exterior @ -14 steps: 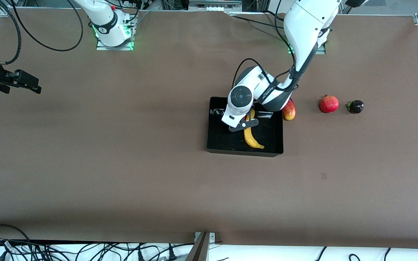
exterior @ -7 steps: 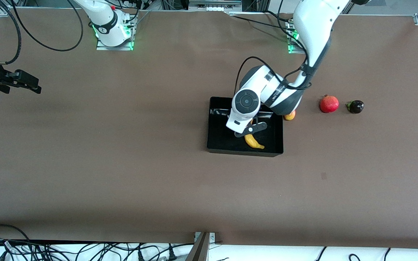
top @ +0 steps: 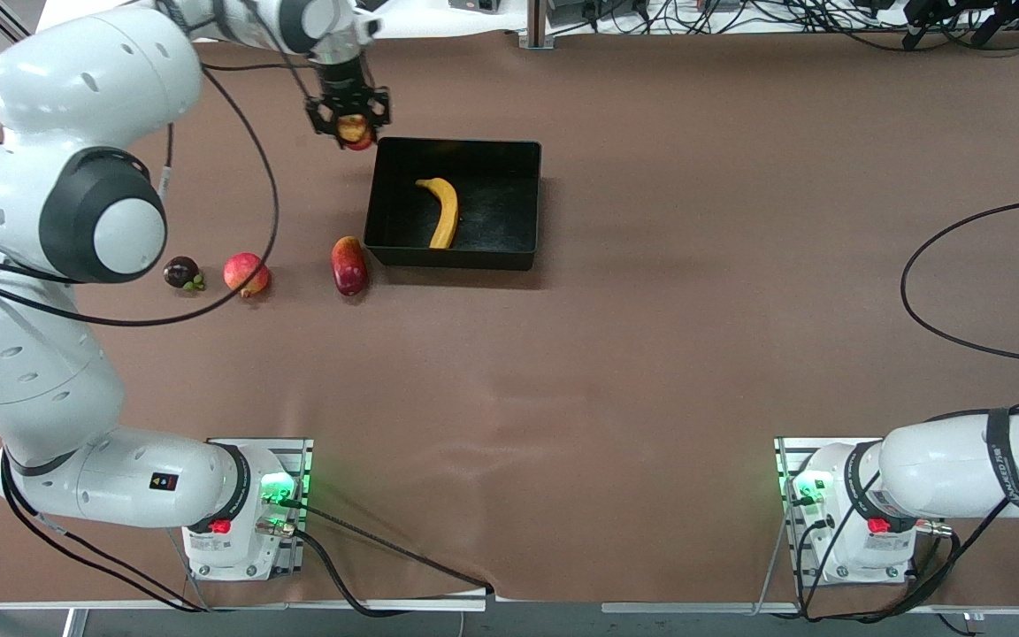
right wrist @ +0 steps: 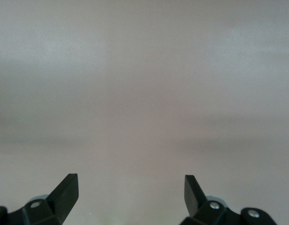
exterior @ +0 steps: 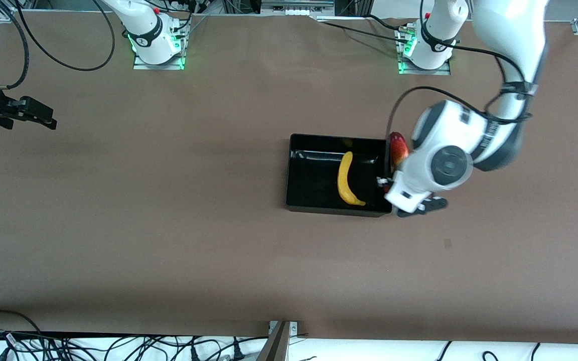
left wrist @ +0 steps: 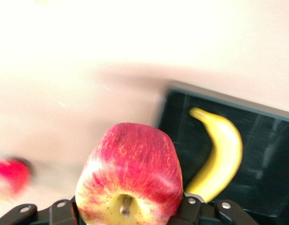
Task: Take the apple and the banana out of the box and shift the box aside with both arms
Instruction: 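Carry the apple out of the box and set it on the table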
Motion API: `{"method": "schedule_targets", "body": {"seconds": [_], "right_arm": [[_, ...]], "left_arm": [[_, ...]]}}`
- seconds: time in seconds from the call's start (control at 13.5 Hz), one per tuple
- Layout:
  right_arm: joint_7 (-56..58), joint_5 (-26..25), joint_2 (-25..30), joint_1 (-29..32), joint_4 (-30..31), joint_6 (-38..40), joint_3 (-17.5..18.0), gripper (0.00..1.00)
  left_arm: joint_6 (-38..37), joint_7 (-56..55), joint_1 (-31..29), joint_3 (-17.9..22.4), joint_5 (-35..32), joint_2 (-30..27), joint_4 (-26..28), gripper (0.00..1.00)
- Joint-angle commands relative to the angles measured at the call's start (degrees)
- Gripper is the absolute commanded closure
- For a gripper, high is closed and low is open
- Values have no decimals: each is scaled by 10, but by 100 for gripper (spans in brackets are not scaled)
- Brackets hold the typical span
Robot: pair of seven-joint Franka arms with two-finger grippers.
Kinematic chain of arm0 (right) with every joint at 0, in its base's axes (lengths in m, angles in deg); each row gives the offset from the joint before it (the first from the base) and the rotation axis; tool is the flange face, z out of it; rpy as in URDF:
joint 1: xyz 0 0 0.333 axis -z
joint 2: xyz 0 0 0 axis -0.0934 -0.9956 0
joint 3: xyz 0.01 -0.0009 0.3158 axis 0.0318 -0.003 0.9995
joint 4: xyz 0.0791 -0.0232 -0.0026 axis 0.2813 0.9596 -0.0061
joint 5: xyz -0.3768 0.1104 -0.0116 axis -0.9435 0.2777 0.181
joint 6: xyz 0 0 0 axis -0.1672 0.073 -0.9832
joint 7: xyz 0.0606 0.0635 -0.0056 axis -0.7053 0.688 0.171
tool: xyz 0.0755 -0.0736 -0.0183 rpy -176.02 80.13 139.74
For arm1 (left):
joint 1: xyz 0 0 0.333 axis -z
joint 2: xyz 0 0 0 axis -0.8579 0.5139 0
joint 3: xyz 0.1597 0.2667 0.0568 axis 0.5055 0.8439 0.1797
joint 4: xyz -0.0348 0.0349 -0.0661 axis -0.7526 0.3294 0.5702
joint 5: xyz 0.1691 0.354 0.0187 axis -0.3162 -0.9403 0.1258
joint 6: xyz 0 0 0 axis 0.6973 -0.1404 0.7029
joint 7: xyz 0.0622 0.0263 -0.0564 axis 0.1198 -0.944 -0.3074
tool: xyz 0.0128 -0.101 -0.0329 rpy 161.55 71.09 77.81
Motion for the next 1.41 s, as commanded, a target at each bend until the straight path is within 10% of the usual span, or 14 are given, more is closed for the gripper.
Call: {"method": "schedule_targets", "body": {"seconds": [0.0,1.04,1.33], "right_arm": [[-3,3,1,4,-5,7,3,0],[-5,10,0,4,-6,10,2,0],[-2,11,0,5,-6,11,3,0]], "left_arm": [[3,136,-51,7,-51,20,-1,100],[284,173,-101,23,-193,186,4,99],[275,172,-102,22,-196,167,5,28]]}}
